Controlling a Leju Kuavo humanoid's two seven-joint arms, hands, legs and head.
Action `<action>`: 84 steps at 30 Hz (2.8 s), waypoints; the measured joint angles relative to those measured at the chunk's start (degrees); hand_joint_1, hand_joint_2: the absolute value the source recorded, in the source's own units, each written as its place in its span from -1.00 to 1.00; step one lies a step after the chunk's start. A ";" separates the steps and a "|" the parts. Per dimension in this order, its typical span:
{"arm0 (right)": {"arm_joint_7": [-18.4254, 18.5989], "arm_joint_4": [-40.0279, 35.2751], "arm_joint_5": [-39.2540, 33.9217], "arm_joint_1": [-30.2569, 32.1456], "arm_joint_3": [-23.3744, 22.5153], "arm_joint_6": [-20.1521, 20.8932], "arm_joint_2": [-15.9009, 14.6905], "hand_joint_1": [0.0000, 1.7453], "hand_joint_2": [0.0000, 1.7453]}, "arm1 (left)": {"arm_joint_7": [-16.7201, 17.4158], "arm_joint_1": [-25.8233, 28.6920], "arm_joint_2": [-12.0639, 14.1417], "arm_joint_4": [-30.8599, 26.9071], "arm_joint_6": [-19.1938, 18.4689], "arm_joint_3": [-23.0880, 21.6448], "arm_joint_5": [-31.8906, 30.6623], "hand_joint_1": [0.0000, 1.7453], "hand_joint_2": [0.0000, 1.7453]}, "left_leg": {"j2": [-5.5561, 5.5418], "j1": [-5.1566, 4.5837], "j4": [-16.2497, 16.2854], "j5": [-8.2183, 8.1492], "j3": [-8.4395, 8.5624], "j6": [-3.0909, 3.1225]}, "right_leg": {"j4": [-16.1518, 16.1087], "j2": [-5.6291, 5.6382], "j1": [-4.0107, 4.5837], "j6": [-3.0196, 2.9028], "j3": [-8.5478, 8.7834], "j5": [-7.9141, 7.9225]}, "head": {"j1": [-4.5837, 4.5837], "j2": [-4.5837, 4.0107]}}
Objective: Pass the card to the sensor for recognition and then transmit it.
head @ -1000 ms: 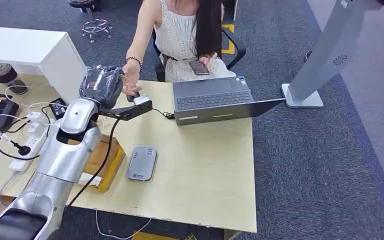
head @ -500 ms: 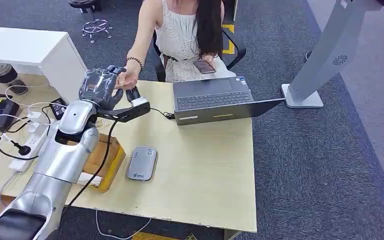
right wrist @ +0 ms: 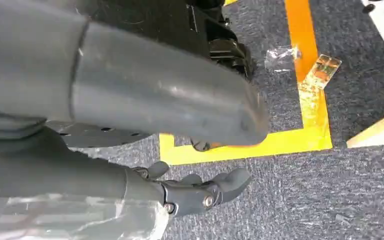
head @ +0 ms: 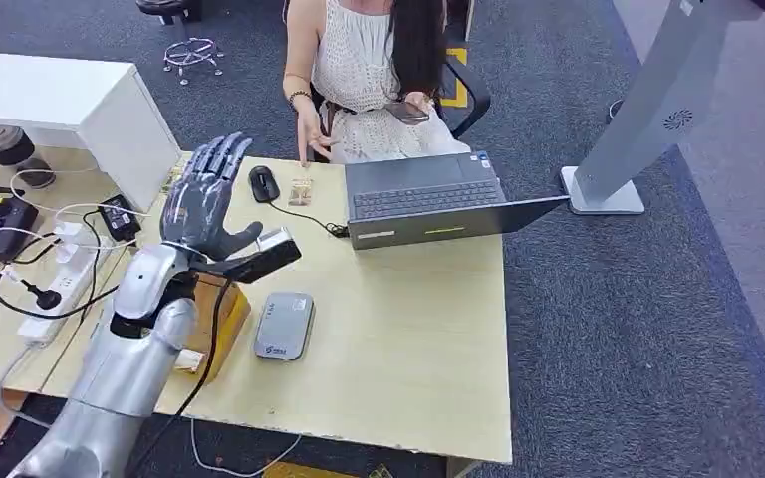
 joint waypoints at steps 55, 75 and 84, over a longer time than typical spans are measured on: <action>-2.01 -0.04 0.11 2.75 -7.76 0.31 -1.03 -1.00 -1.00 | -0.70 40.20 3.85 -18.87 4.89 17.86 -4.85 -1.00 1.00 | 0.17 0.04 -0.05 -0.14 0.00 -0.03 | -0.03 0.14 -0.04 0.02 -0.08 -0.09 | -0.07 0.00; -2.18 -0.04 0.72 2.78 -8.76 0.57 -1.20 -1.00 -1.00 | -0.48 40.14 2.43 -18.04 4.09 20.09 -4.61 -1.00 1.00 | 0.17 0.04 -0.05 -0.14 0.01 -0.03 | -0.03 0.13 -0.03 0.02 -0.07 -0.09 | -0.09 0.00; -2.62 -0.04 0.86 2.77 -9.18 0.66 -1.40 -1.00 -1.00 | -1.42 40.13 2.27 -17.34 1.96 20.17 -4.11 1.00 1.00 | 0.17 0.03 -0.05 -0.14 0.02 -0.03 | -0.03 0.13 -0.03 0.02 -0.06 -0.09 | -0.07 0.00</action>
